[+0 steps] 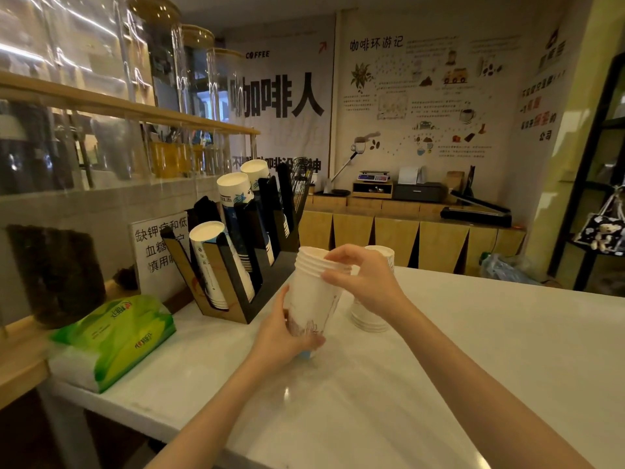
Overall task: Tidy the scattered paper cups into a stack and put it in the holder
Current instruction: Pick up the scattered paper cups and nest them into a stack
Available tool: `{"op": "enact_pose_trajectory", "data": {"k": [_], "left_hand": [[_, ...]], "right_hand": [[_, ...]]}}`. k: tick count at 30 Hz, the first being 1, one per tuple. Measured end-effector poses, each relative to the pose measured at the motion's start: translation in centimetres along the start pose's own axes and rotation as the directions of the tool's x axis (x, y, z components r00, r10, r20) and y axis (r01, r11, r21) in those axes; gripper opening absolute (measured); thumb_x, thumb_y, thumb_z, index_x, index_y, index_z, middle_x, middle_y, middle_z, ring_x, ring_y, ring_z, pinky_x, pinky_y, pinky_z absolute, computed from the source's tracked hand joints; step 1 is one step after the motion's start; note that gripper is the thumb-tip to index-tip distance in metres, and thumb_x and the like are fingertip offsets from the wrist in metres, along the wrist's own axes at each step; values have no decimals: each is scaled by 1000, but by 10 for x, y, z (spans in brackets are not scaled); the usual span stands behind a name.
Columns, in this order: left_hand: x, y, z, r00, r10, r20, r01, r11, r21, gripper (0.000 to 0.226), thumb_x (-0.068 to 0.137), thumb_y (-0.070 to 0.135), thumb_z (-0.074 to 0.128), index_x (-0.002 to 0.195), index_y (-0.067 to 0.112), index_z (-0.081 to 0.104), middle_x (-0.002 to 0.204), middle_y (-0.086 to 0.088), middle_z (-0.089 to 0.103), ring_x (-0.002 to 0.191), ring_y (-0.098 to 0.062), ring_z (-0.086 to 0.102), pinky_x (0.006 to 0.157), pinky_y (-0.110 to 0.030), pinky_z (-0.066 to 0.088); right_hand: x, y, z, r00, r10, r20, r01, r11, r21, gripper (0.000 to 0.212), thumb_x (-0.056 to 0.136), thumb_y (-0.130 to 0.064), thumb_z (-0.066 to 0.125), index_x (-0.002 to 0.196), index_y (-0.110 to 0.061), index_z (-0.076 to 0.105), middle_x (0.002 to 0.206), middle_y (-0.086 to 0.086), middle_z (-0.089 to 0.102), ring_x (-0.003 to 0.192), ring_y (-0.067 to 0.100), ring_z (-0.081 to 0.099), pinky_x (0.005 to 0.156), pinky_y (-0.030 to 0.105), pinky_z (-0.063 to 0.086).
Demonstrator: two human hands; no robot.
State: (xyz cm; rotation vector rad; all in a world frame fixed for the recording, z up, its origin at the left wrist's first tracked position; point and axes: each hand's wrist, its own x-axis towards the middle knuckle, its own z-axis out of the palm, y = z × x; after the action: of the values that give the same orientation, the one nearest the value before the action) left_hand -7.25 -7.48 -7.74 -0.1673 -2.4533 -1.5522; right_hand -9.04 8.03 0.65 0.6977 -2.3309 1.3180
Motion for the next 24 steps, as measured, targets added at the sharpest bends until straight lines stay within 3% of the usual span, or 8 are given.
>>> {"op": "enact_pose_trajectory", "data": {"k": [4, 9, 12, 14, 17, 21, 24], "left_hand": [[14, 20, -14, 990, 61, -131, -69, 996, -62, 85, 61, 25, 81, 131, 28, 32, 119, -2, 54, 101, -15, 53, 74, -22, 48], [36, 64, -28, 924, 166, -344, -246, 948, -203, 62, 65, 17, 77, 117, 24, 43, 119, -3, 51, 101, -15, 57, 73, -24, 55], [57, 96, -32, 873, 217, -436, -350, 902, -251, 66, 66, 16, 75, 122, 23, 41, 119, 1, 52, 101, -14, 59, 68, -19, 57], [73, 115, -26, 852, 267, -450, -398, 889, -228, 69, 67, 19, 75, 126, 22, 39, 121, -1, 55, 100, -13, 62, 70, -18, 58], [93, 133, -16, 834, 346, -430, -449, 879, -164, 61, 67, 24, 76, 119, 22, 45, 118, -3, 59, 99, -14, 64, 74, -25, 59], [108, 139, -3, 838, 407, -363, -468, 878, -98, 52, 68, 20, 76, 113, 21, 49, 111, 0, 60, 93, -6, 62, 69, -16, 56], [119, 142, 15, 866, 402, -298, -441, 895, -72, 51, 70, 18, 74, 115, 15, 50, 104, 3, 56, 84, 2, 57, 61, -9, 53]], "right_hand": [[7, 8, -24, 985, 74, -157, -40, 977, 210, 24, 81, -16, 67, 105, -16, 64, 97, -8, 64, 90, 2, 59, 77, 16, 49], [10, 20, -35, 937, 237, -256, -101, 887, 451, 36, 88, -14, 58, 122, -22, 50, 99, -16, 58, 84, -6, 56, 52, 6, 48], [10, 29, -33, 935, 247, -253, -111, 885, 452, 43, 89, -16, 55, 131, -20, 43, 113, -2, 60, 97, 7, 60, 60, 14, 48], [15, 34, -39, 919, 275, -283, -117, 875, 470, 44, 90, -17, 55, 132, -18, 41, 117, 1, 59, 104, 14, 59, 61, 15, 46], [22, 37, -47, 873, 347, -342, -145, 855, 498, 37, 90, -17, 53, 126, -17, 48, 112, -1, 58, 99, 11, 55, 60, 13, 42], [19, 40, -41, 728, 603, -326, -281, 697, 660, 29, 89, -9, 47, 112, -9, 64, 104, 2, 61, 94, 16, 51, 72, 27, 39], [22, 50, -43, 653, 695, -300, -352, 629, 693, 31, 89, -5, 43, 110, -7, 65, 102, 5, 59, 94, 18, 48, 80, 33, 37]]}}
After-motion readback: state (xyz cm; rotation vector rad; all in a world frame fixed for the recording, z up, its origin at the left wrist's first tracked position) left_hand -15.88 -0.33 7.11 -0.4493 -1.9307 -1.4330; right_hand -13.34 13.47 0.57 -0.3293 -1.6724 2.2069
